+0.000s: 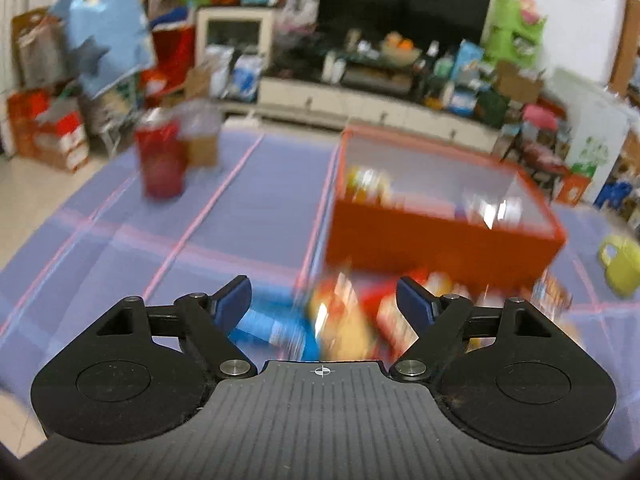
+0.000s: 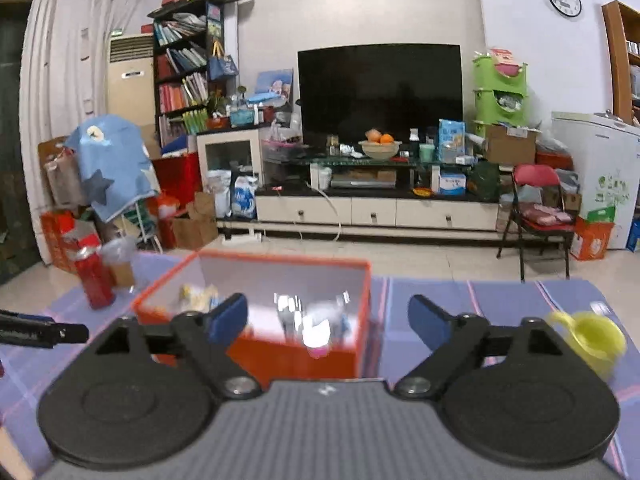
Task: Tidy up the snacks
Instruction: 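Grasp the brown wrapped snack with the left gripper while the right grasps the clear pastry bag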
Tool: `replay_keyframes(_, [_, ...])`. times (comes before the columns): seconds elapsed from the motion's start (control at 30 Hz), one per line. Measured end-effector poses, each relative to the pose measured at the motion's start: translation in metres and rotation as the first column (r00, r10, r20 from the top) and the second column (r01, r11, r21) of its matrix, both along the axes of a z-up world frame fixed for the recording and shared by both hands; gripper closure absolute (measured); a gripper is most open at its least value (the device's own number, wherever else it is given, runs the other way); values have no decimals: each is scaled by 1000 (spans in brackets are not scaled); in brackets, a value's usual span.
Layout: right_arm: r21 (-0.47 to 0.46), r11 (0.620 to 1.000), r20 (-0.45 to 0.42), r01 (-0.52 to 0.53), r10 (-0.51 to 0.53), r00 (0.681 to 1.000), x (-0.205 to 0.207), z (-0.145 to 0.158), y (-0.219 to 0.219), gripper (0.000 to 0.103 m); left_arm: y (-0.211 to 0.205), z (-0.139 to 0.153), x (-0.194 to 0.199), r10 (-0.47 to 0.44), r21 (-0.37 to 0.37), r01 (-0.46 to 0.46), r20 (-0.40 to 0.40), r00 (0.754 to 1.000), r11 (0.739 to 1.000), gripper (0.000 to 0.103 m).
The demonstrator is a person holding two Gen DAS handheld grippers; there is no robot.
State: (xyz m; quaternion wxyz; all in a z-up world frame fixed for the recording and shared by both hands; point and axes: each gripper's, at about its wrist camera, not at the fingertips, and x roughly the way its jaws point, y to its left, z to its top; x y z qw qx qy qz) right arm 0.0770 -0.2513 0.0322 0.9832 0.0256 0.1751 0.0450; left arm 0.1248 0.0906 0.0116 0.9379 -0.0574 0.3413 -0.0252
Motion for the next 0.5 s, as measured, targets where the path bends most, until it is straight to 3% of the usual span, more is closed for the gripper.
replay_keyframes(0.1, [-88, 996, -34, -22, 19, 999, -40, -22, -16, 11, 0, -24, -31, 47, 34, -46, -52, 998, 998, 32])
replay_keyframes(0.17, [-126, 991, -108, -35, 21, 994, -49, -41, -31, 11, -4, -33, -36, 53, 23, -51, -95, 994, 998, 32])
replay_keyframes(0.27, [-57, 994, -249, 95, -106, 963, -52, -62, -47, 11, -15, -34, -40, 26, 55, -22, -70, 997, 998, 28])
replay_keyframes(0.37, [41, 940, -392, 339, -297, 871, -56, -74, -52, 9, -23, -34, -40, 22, 87, -17, -54, 998, 996, 27])
replay_keyframes(0.43, [106, 928, -394, 357, -290, 872, -66, -79, -43, 9, -25, -37, -38, 19, 70, -14, -68, 998, 997, 27])
replay_keyframes(0.5, [76, 931, -365, 356, -307, 879, -68, -82, -26, 9, -26, -40, -37, 25, 76, -19, -71, 997, 997, 27])
